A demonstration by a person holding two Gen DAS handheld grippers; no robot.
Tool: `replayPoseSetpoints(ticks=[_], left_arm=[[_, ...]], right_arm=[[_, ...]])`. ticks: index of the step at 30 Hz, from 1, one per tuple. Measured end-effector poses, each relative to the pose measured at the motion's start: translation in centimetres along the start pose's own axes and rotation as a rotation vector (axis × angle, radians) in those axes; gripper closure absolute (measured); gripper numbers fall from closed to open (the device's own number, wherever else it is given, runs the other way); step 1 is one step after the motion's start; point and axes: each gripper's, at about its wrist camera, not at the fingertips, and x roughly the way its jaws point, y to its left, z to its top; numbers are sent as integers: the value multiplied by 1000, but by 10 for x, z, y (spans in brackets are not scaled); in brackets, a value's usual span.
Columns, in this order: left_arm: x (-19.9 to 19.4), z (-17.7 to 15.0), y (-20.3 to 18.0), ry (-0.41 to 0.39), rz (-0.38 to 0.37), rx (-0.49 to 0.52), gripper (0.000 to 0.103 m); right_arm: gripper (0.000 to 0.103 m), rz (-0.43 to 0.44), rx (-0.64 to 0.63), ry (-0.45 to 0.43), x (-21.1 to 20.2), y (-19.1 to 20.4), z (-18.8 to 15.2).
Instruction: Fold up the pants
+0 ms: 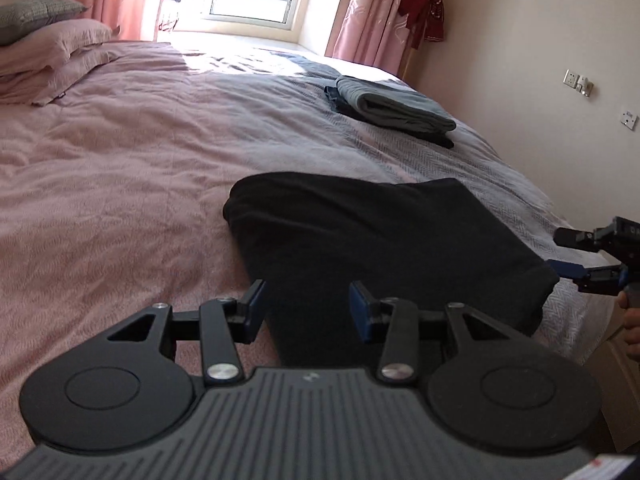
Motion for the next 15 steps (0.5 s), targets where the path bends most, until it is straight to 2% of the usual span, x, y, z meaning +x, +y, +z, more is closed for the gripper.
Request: replayPoseSetpoints(ticks=[3,5,7,10,12,15], left_arm=[[7,-10,7,33,-42,-54,65],[8,-13,12,33,-73,-82,65],[8,-12,13,40,-82,-91,65],[1,-9,7,54,-100,-69,65],[-2,-5,0,81,-117,-45,65],[-4,-3,-19,86,-114,45,65]], right_arm=[[41,27,88,110,40,-12,7],[47,20,111,157,56,-16,9],[70,30,117,196,68,-15,9],[91,1,43,169,58,-2,10],[92,-13,40,140,40,6,12],[92,-84,26,83,17,12,18]])
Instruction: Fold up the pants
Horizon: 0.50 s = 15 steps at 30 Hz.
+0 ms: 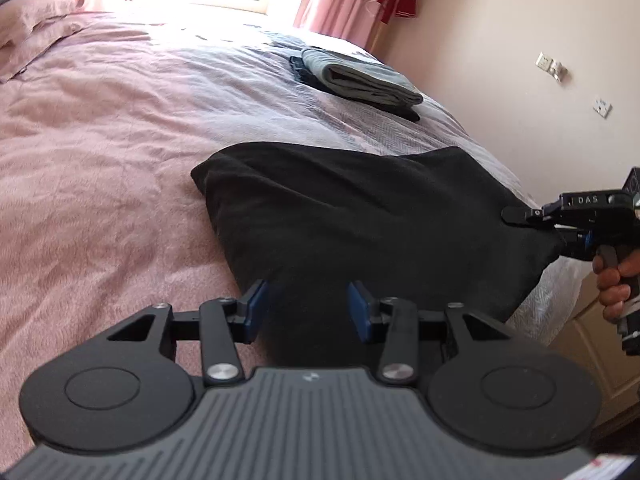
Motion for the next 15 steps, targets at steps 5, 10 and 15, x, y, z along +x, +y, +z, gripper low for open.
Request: replayPoseSetpoints(ticks=[5,10,15], left_arm=[[21,-7,-8,32,51,30,60],[0,6,12,-9,96,2,66],[15,56,15,-83,100,26,73]], right_arm=[[82,-70,33,42,28,-31,-9],[64,-266,-171,-87,-8,2,0],[64,-309,-518,-149,16,63,3]])
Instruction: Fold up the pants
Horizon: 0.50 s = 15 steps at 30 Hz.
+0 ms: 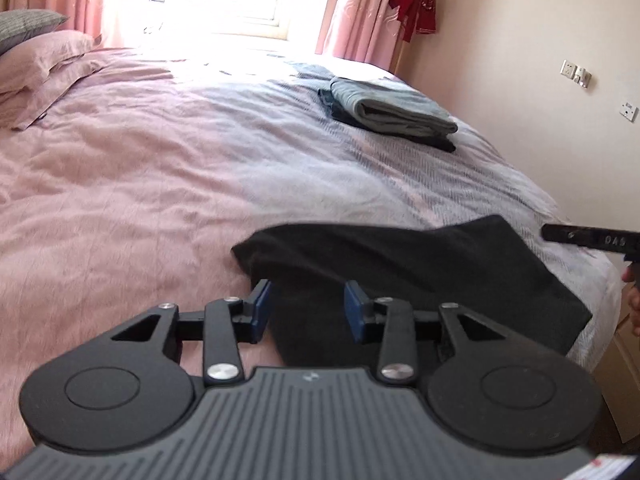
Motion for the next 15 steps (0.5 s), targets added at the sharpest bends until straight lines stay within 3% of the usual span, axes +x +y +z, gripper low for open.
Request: replayPoseSetpoints(ticks=[3,7,11,13,15], left_arm=[[34,19,-14,-7,-31,47,81],[89,17,-19,24,-16,102,85],[117,2,-3,35,-26,39,89],[117,0,2,35,0,31,100],[107,4,5,39,5,18,100]], right_arm=[[66,25,-154,6,38,33,4],[73,-94,-355,52,89,46,-11],[73,-59,-210,85,105,4,-26],[61,-21,-105,98,109,-18,-30],[57,49,93,127,108,-47,-25]])
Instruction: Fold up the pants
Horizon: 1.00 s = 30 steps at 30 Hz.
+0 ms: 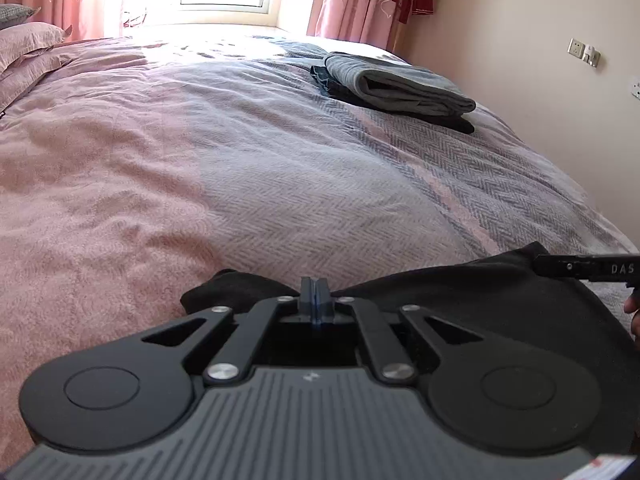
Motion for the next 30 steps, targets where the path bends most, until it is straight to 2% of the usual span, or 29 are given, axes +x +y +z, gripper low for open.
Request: replayPoseSetpoints(ticks=[1,2,4,5,6,7,10,12,15,17,19,22,26,30], left_arm=[[-10,3,0,-6,15,-3,100],[-22,6,0,-17,36,1,100],[-48,9,-1,-33,78,14,97],[-62,8,-2,-37,91,22,96],[-76,5,-4,-37,85,30,96],[-90,1,-8,-34,73,37,96],[-128,-21,-30,-32,22,72,96],[-146,-41,-48,-29,-9,96,96],[-147,-72,-69,9,-36,108,93],[-134,-93,-75,60,-20,88,93],[-125,-108,-83,79,17,91,93],[-132,-105,-95,80,76,106,93],[-135,-100,-95,103,84,81,93],[-138,-99,-96,107,93,72,93]], right_arm=[[57,36,77,12,-7,-9,6],[57,32,108,2,-14,-14,8],[58,-48,69,-51,-39,-7,14],[58,-118,30,-81,-53,-1,14],[59,-167,-13,-118,-68,6,14],[60,-150,-32,-146,-83,11,11],[62,57,-50,-191,-126,26,-3],[63,106,-152,-188,-143,46,-19],[65,75,-299,-123,-139,71,-48],[68,27,-323,-48,-117,71,-69],[68,24,-314,-28,-100,63,-83],[68,28,-250,-41,-101,55,-84],[68,-30,-297,-45,-112,67,-82],[68,-33,-234,-57,-116,61,-84]])
